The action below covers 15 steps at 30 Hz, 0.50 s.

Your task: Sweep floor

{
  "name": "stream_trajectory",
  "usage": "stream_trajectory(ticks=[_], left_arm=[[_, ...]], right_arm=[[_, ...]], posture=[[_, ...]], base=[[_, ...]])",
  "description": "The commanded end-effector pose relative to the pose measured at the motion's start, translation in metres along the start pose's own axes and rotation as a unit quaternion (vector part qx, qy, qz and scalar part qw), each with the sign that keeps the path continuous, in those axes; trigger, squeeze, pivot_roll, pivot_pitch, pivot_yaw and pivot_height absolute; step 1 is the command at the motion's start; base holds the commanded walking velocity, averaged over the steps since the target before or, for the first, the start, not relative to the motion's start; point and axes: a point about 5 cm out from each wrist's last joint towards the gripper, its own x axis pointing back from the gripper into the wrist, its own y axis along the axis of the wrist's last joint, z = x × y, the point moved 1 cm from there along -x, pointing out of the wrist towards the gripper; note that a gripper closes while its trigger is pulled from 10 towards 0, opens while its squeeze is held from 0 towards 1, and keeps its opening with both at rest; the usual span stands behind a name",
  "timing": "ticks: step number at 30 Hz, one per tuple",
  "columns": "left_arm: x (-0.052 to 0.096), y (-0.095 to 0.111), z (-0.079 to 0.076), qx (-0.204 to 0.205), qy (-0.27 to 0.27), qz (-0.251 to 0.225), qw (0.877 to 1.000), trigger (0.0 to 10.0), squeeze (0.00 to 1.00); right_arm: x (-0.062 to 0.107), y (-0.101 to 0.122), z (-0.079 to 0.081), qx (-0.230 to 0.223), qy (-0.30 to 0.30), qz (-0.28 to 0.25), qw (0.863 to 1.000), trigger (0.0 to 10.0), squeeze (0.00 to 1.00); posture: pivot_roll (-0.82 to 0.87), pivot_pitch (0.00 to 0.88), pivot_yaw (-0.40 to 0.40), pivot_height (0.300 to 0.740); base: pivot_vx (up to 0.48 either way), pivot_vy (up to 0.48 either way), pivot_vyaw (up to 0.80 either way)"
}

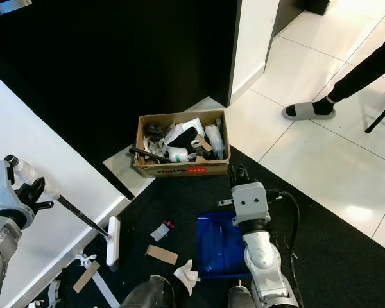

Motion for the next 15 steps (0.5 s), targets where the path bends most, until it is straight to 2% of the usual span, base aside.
stream_trajectory(ticks=[1, 5, 12, 15], left_arm=[[0.002, 0.007, 0.014, -0.005, 0.022, -0.017, 1.0, 10.0, 0.06], [-0.002, 0.001, 0.003, 0.014, -0.006, 0.003, 1.0, 10.0, 0.06], [0.008, -0.037, -0.031, 0.049, -0.051, 0.061, 0.996, 10.0, 0.06], [0.009, -0.042, -0.036, 0.054, -0.056, 0.067, 0.995, 10.0, 0.06]], right_arm=[[0.007, -0.007, 0.005, 0.025, 0.023, 0.005, 0.999, 10.0, 0.0], [0.007, -0.011, 0.012, 0.03, 0.022, 0.006, 0.999, 10.0, 0.0], [0.01, -0.028, 0.034, 0.018, 0.027, 0.05, 0.998, 10.0, 0.0], [0.011, -0.031, 0.035, 0.013, 0.024, 0.06, 0.998, 10.0, 0.0]], posture=[[0.06, 0.367, 0.182, 0.74], [0.09, 0.374, 0.188, 0.74], [0.09, 0.374, 0.19, 0.74], [0.1, 0.373, 0.188, 0.74]], base=[[0.0, 0.0, 0.0], [0.0, 0.0, 0.0], [0.0, 0.0, 0.0], [0.0, 0.0, 0.0]])
